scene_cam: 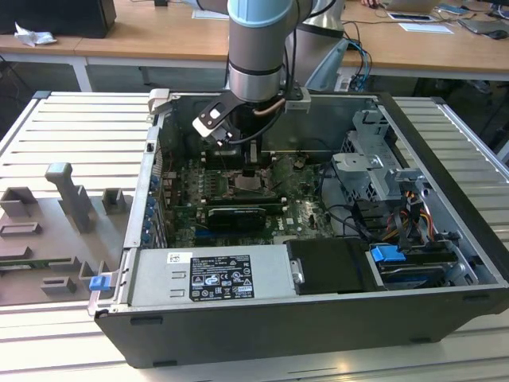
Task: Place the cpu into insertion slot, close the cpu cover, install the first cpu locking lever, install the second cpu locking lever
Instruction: 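Close the cpu cover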
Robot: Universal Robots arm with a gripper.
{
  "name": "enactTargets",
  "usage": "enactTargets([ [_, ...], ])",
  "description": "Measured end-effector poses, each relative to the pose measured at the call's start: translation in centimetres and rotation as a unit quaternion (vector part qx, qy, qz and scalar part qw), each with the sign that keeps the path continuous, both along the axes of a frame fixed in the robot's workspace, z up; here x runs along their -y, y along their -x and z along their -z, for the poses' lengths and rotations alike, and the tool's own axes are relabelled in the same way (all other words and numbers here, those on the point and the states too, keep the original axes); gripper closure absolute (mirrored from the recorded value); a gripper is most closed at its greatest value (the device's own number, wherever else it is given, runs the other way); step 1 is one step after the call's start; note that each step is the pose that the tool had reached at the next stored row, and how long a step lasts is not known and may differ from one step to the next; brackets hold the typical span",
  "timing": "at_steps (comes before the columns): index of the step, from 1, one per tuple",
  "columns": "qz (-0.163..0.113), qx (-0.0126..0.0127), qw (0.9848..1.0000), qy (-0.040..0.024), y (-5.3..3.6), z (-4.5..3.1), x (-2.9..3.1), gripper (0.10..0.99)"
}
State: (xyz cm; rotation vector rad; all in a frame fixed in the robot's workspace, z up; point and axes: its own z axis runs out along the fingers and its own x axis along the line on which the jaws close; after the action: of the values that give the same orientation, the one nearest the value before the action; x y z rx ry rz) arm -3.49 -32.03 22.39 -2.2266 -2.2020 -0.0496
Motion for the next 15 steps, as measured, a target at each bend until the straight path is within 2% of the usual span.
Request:
enactTargets([
  [15, 0.0, -0.0002, 1.0, 0.0001, -0.01, -0.54, 0.0, 0.98],
])
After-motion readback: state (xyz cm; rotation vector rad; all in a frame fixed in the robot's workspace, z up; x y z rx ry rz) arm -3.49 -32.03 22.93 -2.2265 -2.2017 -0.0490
